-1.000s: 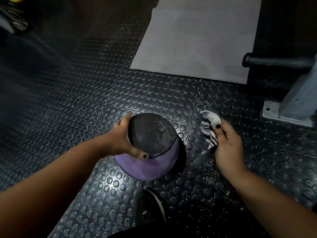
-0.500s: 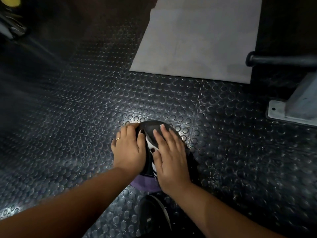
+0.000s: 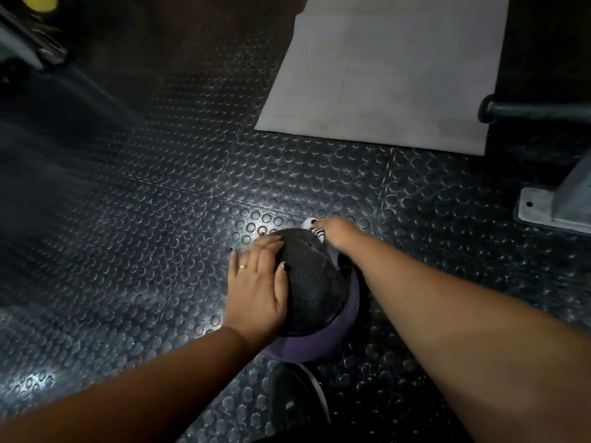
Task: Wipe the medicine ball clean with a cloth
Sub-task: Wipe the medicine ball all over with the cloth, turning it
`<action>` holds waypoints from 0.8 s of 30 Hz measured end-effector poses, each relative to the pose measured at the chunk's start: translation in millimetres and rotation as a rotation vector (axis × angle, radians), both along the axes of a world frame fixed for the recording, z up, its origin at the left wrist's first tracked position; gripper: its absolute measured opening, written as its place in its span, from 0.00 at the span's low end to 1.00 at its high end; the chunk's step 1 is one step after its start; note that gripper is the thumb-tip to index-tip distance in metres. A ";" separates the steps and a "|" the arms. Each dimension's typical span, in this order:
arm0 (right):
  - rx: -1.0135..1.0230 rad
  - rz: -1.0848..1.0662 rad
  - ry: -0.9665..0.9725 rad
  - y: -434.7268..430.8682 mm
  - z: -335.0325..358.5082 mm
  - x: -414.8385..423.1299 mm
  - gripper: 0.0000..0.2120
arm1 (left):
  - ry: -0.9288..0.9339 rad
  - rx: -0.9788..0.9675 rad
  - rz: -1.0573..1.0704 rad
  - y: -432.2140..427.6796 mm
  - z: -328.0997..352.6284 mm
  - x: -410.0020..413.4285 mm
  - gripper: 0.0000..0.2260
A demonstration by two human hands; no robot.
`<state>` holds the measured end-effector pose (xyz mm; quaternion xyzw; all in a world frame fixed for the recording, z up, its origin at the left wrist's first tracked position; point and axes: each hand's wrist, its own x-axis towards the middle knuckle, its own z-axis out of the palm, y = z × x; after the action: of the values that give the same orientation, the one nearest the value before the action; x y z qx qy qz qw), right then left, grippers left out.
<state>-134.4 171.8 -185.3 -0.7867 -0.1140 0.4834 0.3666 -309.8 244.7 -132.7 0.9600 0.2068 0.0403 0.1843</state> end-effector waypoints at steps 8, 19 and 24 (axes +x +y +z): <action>0.299 -0.215 -0.339 -34.8 9.6 -57.9 0.18 | -0.040 -0.052 0.006 4.7 -2.7 0.1 0.19; 0.390 -0.068 -0.616 -63.9 23.3 -100.8 0.23 | 0.026 0.033 -0.121 6.2 -0.8 11.3 0.18; 0.111 0.012 -0.246 -7.7 8.0 -13.6 0.12 | 0.020 0.074 -0.246 -2.6 1.9 7.9 0.18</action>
<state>-148.0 164.1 -177.4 -0.8180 -0.1892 0.3782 0.3899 -301.9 242.1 -130.8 0.9846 0.0878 0.0154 0.1501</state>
